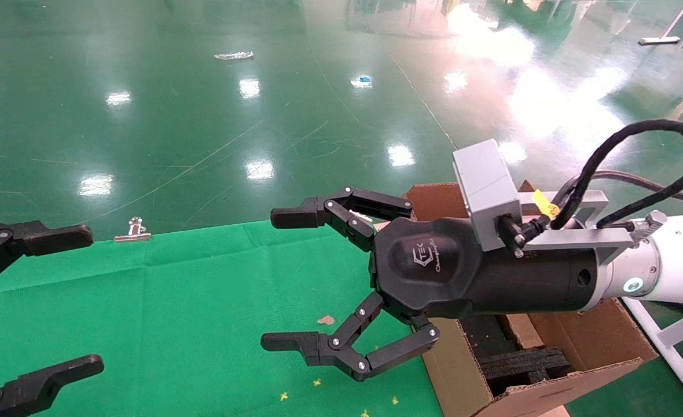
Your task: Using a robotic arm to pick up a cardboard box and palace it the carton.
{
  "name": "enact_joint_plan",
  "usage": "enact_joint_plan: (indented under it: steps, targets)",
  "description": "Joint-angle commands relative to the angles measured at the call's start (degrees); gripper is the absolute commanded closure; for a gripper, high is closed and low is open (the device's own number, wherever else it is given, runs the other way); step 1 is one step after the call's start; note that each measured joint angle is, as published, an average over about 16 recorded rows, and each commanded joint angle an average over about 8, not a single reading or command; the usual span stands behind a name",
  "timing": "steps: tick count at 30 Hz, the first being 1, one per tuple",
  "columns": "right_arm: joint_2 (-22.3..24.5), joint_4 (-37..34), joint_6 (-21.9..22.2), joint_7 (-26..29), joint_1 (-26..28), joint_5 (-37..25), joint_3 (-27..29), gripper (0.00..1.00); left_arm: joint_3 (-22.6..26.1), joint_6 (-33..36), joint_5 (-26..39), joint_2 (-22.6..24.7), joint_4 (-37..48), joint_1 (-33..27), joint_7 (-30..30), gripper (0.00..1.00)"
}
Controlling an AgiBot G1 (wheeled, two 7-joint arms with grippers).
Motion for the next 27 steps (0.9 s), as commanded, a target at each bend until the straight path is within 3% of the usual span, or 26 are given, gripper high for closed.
enact_joint_plan:
  steps: [1,27]
  targets:
    - [0.0,-0.1,0.1,0.0,0.2,-0.1,-0.2,0.00,0.0,0.0,0.0,0.0,0.0,0.0,0.0,0.00]
    - [0.1,-0.6,0.2,0.2,0.9,-0.5,-0.9,0.00,0.0,0.0,0.0,0.0,0.0,0.0,0.0,0.00]
